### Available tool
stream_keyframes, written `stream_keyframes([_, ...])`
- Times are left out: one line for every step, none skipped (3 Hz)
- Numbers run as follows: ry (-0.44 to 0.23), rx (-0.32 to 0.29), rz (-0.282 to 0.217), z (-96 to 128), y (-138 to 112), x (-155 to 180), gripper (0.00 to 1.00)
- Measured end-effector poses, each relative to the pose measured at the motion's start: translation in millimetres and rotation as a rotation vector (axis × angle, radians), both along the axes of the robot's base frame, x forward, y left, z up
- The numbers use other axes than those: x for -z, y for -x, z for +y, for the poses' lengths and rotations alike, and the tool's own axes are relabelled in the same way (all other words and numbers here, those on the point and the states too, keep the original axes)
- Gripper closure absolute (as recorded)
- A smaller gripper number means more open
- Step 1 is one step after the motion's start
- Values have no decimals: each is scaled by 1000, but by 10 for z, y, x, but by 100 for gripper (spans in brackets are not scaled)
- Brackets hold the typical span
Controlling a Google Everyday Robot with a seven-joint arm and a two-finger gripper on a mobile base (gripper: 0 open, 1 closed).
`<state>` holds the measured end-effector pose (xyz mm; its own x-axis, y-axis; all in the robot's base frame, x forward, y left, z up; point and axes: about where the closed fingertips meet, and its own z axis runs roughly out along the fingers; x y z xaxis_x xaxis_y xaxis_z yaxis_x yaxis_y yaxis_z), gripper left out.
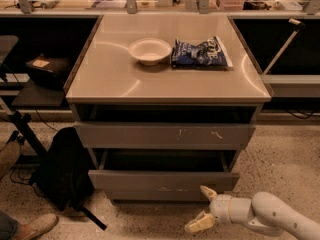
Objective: Close middle drawer
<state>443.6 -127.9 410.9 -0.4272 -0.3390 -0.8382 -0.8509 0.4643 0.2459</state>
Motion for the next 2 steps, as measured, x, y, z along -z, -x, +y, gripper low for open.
stream_keyframes([1, 23, 7, 78, -52, 125, 0])
stream_keyframes([-2, 90, 35, 31, -339, 342, 0])
